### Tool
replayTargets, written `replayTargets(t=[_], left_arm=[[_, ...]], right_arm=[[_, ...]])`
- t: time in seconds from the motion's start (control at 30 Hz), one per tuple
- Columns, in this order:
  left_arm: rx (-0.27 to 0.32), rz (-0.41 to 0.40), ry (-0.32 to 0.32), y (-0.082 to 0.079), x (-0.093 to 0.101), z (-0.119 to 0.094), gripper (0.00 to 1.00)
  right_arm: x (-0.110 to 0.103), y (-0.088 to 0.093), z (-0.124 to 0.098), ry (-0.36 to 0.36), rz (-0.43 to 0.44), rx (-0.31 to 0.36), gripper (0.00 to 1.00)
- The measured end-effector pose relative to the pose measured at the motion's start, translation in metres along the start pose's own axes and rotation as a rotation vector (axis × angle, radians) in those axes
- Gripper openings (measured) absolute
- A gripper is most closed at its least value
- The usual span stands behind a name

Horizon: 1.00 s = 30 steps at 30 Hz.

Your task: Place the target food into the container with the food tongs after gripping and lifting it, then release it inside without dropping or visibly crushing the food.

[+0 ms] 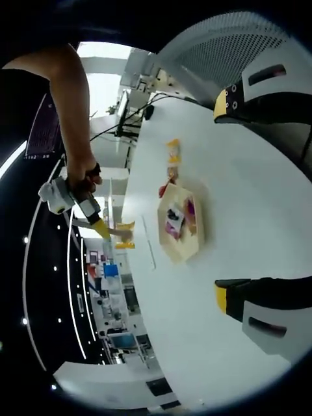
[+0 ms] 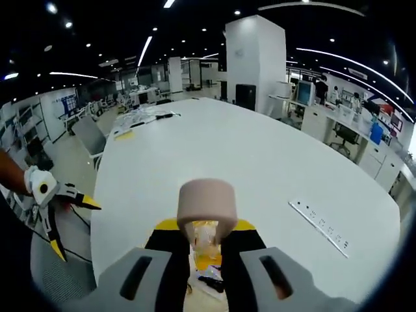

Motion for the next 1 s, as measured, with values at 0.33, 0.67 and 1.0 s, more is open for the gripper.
replayTargets(t=[0.33, 0.67, 1.0], left_arm=[[-0.004, -0.008, -0.013, 0.0006, -0.0022, 0.0003, 0.95], [-0.004, 0.010, -0.011, 0.0007, -0.0025, 0.0003, 0.95], [-0.005, 0.015, -0.009, 0.0010, -0.0012, 0.0007, 0.94]], right_arm=[[-0.0008, 0.0020, 0.0072, -0.015, -0.030, -0.022, 0.16], [-0.0037, 0.0028, 0.0087, -0.035, -0.021, -0.010, 0.18], [-0.0034, 0.0056, 0.0030, -0.038, -0.028, -0.011, 0.19]])
Point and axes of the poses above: the point that each gripper's makers call its tool centre point, and the gripper's own axes: z roughly forward along the fingers, x roughly to its right, y roughly out of its underside, the point moved 9 cm from there along -z, roughly backward along the fingers, and after that the axes turned 1 degree about -y, right-handed, at the moved point
